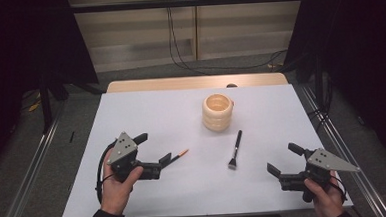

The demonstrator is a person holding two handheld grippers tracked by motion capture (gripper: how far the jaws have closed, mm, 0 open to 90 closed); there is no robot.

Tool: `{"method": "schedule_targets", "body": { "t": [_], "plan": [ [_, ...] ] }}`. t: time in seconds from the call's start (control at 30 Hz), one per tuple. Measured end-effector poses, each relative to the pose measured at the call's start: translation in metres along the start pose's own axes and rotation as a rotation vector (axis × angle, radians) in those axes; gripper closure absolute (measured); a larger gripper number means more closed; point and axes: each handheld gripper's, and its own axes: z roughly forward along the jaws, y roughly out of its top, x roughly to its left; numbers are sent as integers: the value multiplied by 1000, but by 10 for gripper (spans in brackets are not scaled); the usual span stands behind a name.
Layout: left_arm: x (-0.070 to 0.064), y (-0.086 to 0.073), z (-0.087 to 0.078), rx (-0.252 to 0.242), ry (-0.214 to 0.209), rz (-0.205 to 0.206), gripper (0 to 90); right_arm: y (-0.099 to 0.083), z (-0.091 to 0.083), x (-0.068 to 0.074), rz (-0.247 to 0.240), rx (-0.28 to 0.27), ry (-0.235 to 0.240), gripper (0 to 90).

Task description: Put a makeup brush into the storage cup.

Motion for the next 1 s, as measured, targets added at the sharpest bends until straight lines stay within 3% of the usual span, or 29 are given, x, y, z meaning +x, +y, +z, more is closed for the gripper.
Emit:
{"method": "schedule_targets", "body": {
  "t": [0.13, 0.27, 0.37, 0.43, 0.53, 0.63, 0.77, 0.83, 1.0],
  "plan": [
    [7, 5, 9, 31, -1, 21, 22, 0, 0, 0, -4, 0, 1, 0],
    [13, 11, 14, 32, 4, 5, 22, 0, 0, 0, -2, -2, 2, 0],
    [18, 17, 19, 26, -18, 2, 22, 0, 0, -1, -1, 1, 1, 0],
    [18, 20, 22, 49, -3, 23, 22, 0, 0, 0, -2, 1, -1, 0],
    [19, 22, 26, 80, -15, 44, 23, 0, 0, -1, -2, -2, 0, 0],
    [20, 23, 30, 91, -22, 38, 23, 0, -1, 0, 0, -2, 6, 0],
    [23, 24, 36, 143, -32, 40, 23, 0, -1, -1, 0, -2, 7, 0],
    [26, 25, 44, 202, -45, 36, 32, 0, -1, 0, -2, -1, 6, 0],
    [27, 27, 53, 254, -57, 54, 32, 0, 0, 0, -4, 3, 6, 0]
  ]
}}
